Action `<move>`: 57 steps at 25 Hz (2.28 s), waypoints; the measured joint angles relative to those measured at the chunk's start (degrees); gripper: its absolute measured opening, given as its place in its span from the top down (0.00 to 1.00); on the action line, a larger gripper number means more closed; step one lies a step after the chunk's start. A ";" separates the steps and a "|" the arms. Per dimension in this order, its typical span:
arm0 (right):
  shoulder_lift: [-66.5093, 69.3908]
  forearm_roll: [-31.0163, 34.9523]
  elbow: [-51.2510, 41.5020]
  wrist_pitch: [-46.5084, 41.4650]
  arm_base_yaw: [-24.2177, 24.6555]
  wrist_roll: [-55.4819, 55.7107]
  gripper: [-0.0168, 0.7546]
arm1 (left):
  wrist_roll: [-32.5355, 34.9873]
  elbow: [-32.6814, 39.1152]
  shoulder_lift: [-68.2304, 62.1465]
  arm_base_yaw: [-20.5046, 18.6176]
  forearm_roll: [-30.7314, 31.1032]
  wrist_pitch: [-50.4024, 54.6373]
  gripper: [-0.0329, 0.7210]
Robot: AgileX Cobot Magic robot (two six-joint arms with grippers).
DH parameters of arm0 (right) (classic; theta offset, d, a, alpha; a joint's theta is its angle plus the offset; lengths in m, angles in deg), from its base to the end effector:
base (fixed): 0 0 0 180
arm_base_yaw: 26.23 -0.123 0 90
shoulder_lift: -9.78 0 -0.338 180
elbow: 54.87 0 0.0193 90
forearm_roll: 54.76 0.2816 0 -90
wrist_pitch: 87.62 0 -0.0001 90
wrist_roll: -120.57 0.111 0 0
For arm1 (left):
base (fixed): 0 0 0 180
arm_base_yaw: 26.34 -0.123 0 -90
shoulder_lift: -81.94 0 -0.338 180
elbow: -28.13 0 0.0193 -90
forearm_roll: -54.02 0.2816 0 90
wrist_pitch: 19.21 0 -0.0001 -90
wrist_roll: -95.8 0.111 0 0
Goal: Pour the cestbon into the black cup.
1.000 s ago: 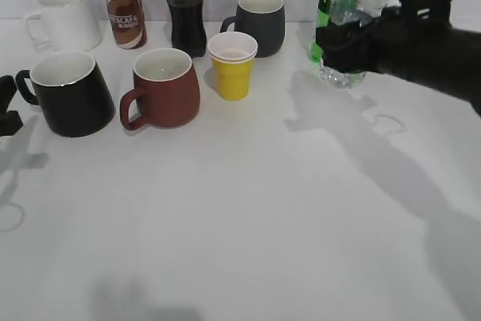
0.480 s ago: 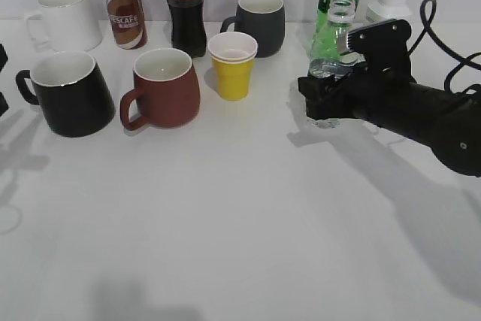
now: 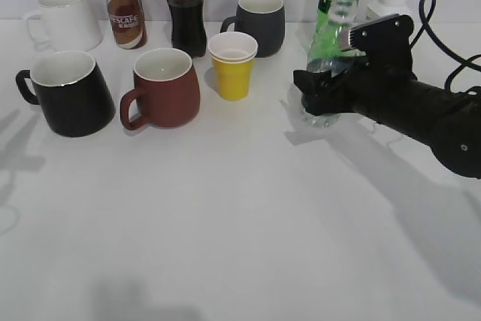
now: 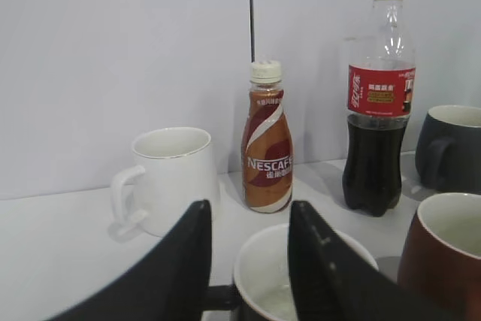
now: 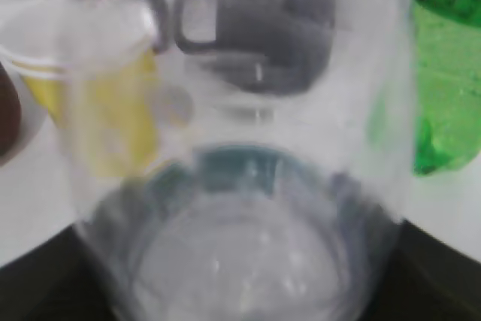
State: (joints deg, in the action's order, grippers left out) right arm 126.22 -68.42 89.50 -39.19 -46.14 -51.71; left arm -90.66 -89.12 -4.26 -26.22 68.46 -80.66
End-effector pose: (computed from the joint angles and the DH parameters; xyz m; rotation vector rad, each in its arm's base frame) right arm 0.3743 0.1564 0.1585 -0.4636 1.7770 0.3888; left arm 0.2476 -0.0248 0.2321 0.1843 1.5327 -0.1640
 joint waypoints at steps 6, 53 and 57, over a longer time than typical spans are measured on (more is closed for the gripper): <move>0.00 0.76 0.00 3.62 0.00 -0.04 0.18 | 0.00 0.00 5.28 0.00 1.41 5.17 0.60; -103.00 10.11 -13.46 -109.97 -8.54 -3.22 0.20 | 1.85 -16.43 80.04 13.00 -13.82 126.92 0.17; -103.00 10.31 -13.89 -108.68 -8.54 -3.76 0.21 | 2.30 -14.54 80.04 13.00 -14.14 123.21 0.17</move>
State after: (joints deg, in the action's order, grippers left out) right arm 23.22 -58.11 75.60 -147.87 -54.68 -55.47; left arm -88.36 -103.66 75.79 -13.22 54.32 42.55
